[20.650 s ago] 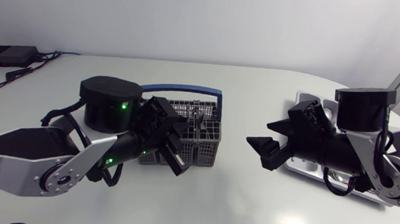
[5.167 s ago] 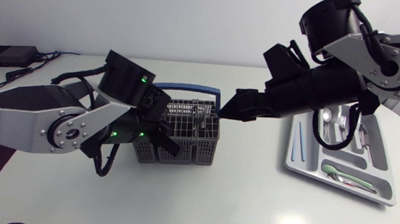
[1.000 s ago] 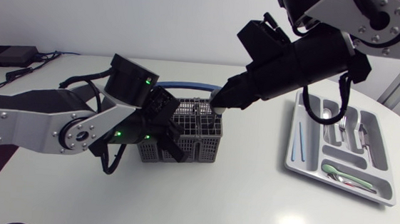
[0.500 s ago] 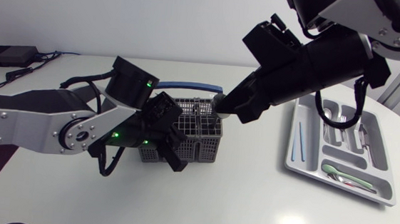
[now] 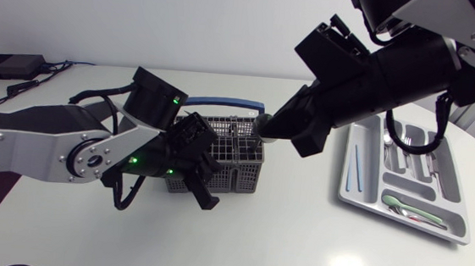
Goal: Unload the cutlery basket into the drawer organizer.
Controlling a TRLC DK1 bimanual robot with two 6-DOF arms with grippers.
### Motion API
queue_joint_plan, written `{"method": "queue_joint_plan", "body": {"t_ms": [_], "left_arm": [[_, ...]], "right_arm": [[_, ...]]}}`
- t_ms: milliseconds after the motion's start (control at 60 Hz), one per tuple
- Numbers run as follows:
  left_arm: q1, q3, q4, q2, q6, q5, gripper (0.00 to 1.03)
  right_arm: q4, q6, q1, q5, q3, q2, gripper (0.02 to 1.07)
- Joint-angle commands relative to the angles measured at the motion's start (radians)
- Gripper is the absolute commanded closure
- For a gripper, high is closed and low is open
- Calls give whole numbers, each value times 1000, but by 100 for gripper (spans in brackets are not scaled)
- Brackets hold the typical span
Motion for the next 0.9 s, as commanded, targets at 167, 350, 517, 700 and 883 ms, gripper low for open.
{"method": "queue_joint_plan", "body": {"t_ms": [167, 350, 517, 700, 883], "left_arm": [[12, 2, -19, -3, 32, 16, 89], [14, 2, -22, -3, 40, 18, 89], [14, 7, -31, -9, 49, 24, 89], [14, 10, -36, -95, 45, 67, 87], [-2, 4, 26, -170, 8, 76, 81]], "right_arm": [[-37, -81, 10, -15, -21, -37, 101], [-71, -148, 12, -37, -21, -49, 101], [-100, -184, 12, -46, -12, -63, 101], [-143, -132, -30, -92, 51, -80, 101], [-134, 28, -154, -219, 52, -69, 101]]}}
